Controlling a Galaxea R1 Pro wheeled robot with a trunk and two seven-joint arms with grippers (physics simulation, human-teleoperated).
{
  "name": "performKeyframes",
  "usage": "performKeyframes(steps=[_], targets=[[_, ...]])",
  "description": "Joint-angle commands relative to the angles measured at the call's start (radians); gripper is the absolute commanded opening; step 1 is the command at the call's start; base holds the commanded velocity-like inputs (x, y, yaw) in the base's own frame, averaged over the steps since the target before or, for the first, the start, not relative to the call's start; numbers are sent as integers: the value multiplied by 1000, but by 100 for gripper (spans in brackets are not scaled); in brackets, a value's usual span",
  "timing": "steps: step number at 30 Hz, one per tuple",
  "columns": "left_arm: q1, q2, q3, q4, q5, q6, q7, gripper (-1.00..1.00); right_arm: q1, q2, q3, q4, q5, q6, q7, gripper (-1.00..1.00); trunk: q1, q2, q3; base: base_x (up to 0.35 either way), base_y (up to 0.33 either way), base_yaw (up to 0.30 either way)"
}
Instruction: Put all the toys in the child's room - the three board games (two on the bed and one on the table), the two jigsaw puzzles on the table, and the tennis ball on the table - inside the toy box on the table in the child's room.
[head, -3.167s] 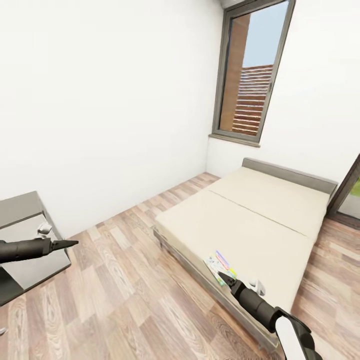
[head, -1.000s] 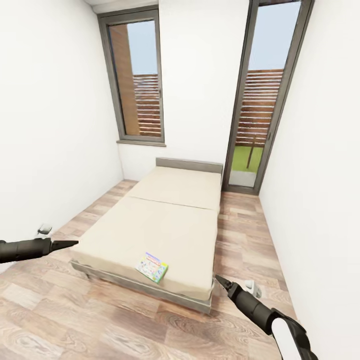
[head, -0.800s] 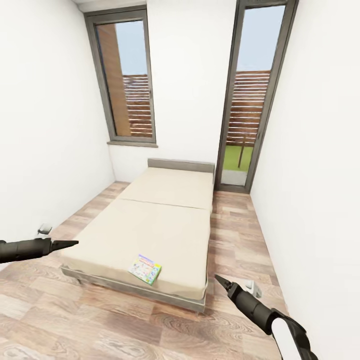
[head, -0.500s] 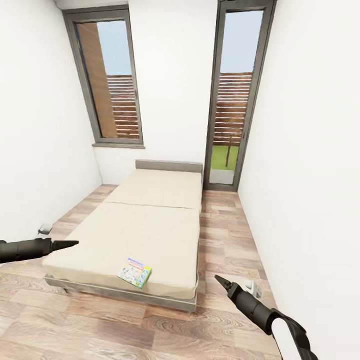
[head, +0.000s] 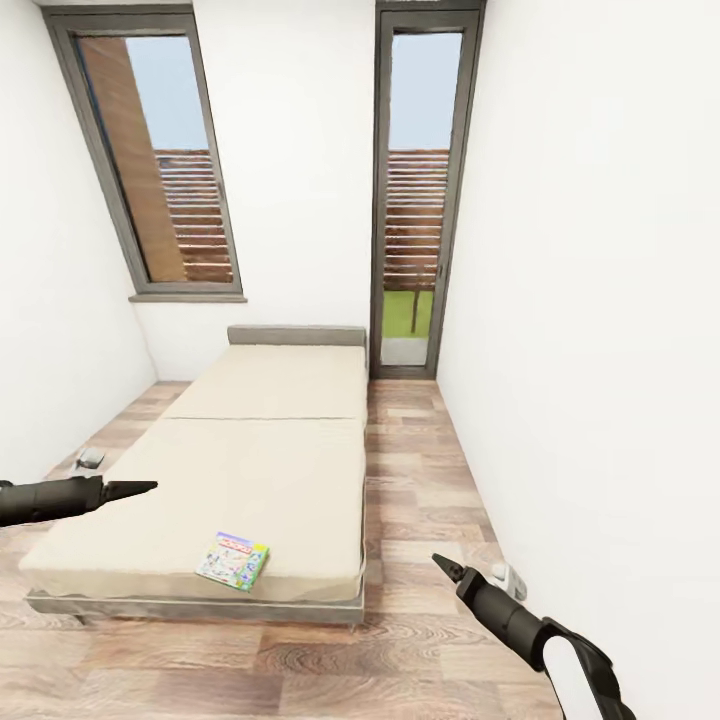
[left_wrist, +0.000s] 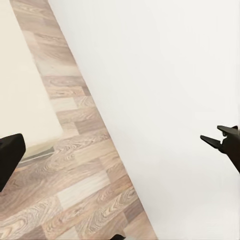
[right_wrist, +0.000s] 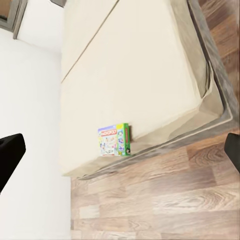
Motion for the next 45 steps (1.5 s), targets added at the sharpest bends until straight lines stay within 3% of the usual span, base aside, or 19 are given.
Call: performKeyframes(steps=[1, 22, 26, 34, 45], targets=[[-1, 0, 5, -1, -10, 11, -8, 100, -1, 1, -3, 0, 0, 7, 3, 100, 1, -2, -2, 0, 0, -277], [-1, 0, 5, -1, -11, 11, -8, 100, -1, 3, -3, 4, -1, 5, 1, 100, 1, -2, 6, 0, 32, -247], [-1, 0, 5, -1, -11, 11, -8, 100, -1, 3, 1, 4, -4, -26, 1, 100, 1, -2, 6, 0, 211, -35], [-1, 0, 6, -1, -10, 11, -8, 100, -2, 1, 63, 4, 1, -48, -3, 100, 1, -2, 6, 0, 42, 8], [-1, 0, 6, -1, -10, 11, -8, 100, -4, 1, 72, 4, 1, -49, -7, 100, 1, -2, 15, 0, 2, 166]])
